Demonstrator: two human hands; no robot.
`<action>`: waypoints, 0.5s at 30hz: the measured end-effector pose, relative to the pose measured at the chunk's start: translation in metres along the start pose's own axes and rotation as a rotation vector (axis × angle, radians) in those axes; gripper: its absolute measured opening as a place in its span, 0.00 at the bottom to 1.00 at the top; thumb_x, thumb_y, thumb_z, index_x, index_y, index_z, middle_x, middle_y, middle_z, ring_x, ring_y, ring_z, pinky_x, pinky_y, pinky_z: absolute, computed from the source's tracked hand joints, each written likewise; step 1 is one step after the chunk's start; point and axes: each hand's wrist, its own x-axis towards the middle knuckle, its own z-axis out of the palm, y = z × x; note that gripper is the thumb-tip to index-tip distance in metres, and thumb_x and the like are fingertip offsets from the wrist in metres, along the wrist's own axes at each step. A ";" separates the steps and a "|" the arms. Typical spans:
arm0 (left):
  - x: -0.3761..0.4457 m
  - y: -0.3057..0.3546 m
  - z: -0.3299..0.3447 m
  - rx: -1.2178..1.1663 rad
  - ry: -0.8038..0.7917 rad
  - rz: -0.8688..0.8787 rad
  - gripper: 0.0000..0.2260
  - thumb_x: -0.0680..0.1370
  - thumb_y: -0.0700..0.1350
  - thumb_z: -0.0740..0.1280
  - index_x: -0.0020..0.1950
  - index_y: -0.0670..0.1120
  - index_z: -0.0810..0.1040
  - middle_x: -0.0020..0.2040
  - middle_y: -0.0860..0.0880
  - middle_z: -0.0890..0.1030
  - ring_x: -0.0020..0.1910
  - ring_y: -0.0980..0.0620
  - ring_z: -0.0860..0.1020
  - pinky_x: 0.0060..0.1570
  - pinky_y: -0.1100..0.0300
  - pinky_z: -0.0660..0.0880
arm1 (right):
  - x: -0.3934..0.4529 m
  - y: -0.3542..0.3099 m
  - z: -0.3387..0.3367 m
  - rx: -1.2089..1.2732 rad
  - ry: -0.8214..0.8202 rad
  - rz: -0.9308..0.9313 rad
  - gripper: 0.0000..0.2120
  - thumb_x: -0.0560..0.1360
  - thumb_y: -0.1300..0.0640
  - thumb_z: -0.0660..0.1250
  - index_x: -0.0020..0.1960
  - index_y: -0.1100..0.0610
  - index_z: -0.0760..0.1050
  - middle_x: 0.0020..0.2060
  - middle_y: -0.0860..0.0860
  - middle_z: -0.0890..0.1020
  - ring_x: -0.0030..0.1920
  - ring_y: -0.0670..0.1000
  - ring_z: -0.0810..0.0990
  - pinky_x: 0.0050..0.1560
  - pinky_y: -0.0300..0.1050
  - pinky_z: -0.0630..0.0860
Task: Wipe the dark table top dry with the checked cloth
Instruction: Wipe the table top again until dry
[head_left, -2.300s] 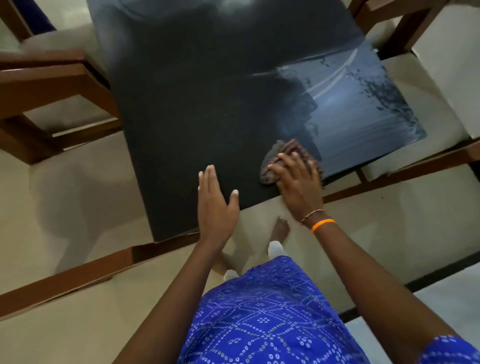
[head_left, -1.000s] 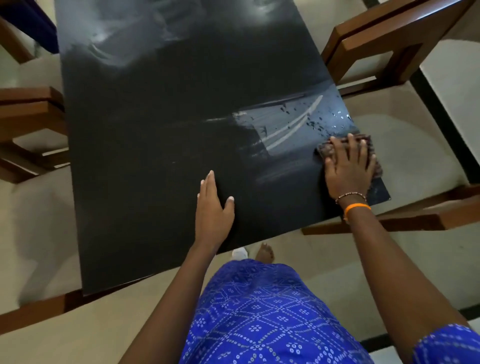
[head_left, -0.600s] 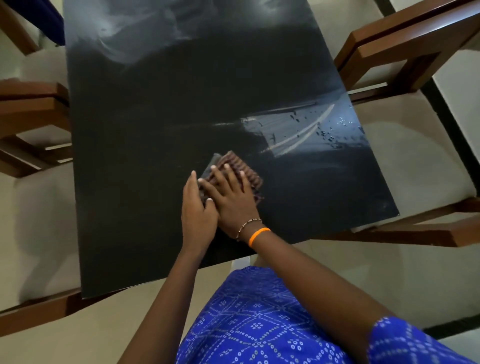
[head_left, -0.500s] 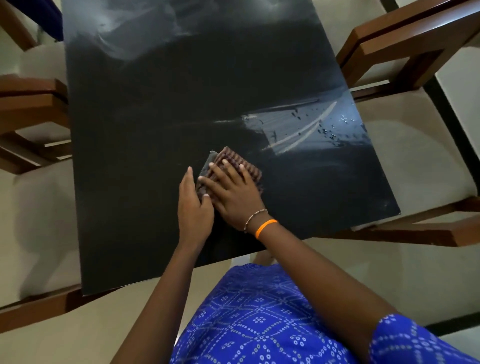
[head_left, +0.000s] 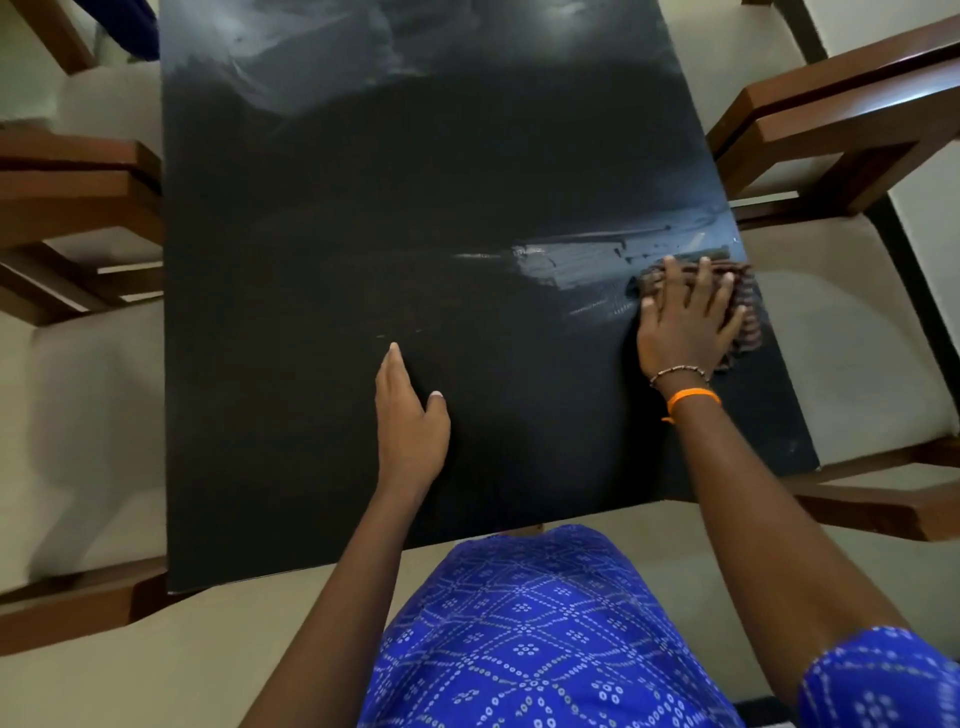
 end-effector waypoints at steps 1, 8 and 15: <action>0.002 0.001 -0.003 -0.025 0.016 -0.005 0.30 0.78 0.41 0.60 0.76 0.48 0.49 0.77 0.50 0.53 0.75 0.54 0.53 0.72 0.56 0.54 | -0.010 -0.014 0.003 -0.003 -0.014 -0.058 0.27 0.77 0.50 0.58 0.75 0.45 0.55 0.76 0.54 0.54 0.76 0.61 0.50 0.72 0.67 0.46; 0.011 -0.004 -0.030 -0.299 0.227 -0.072 0.23 0.80 0.47 0.57 0.74 0.50 0.56 0.74 0.51 0.59 0.72 0.56 0.61 0.71 0.52 0.61 | -0.098 -0.170 0.044 0.016 -0.249 -0.819 0.25 0.76 0.47 0.56 0.73 0.43 0.58 0.76 0.52 0.57 0.76 0.59 0.50 0.72 0.63 0.45; 0.014 -0.016 -0.036 -0.282 0.333 -0.035 0.21 0.80 0.48 0.56 0.73 0.49 0.58 0.71 0.51 0.64 0.69 0.57 0.64 0.68 0.58 0.63 | -0.055 -0.231 0.047 -0.022 -0.299 -0.937 0.23 0.78 0.48 0.53 0.73 0.42 0.58 0.76 0.49 0.56 0.76 0.56 0.51 0.74 0.60 0.47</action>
